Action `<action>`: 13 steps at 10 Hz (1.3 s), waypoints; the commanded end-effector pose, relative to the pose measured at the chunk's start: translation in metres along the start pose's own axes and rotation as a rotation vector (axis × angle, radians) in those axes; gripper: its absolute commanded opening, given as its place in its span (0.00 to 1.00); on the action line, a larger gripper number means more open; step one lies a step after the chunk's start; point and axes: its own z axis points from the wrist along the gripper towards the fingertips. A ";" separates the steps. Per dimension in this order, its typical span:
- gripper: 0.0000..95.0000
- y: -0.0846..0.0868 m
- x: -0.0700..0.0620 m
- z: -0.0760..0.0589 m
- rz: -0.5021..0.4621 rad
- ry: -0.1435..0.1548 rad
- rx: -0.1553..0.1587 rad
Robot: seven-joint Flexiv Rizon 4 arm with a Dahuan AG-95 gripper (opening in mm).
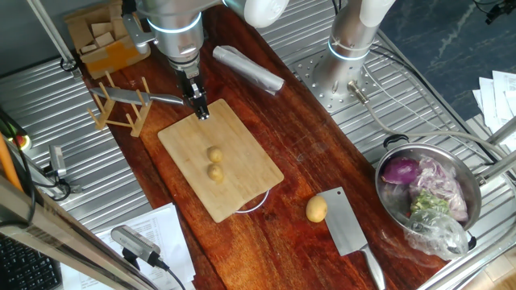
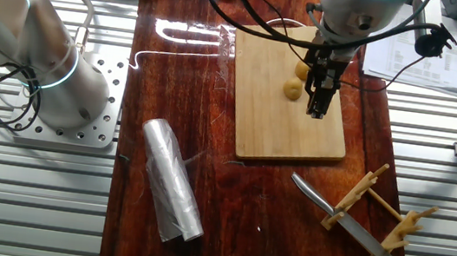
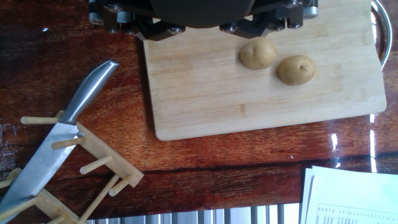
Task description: Chop the potatoes
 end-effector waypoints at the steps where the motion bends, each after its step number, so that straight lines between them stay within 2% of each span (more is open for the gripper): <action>1: 0.00 0.000 0.000 0.000 -0.014 0.044 -0.027; 2: 0.00 0.000 0.000 0.000 -0.036 0.046 -0.025; 4: 0.00 0.000 0.000 0.000 -0.090 0.043 0.001; 5: 0.00 0.001 0.000 0.000 -0.094 0.043 -0.013; 6: 0.00 0.001 0.000 0.000 -0.099 0.042 -0.015; 13: 0.00 0.001 0.003 -0.001 -0.050 0.042 -0.010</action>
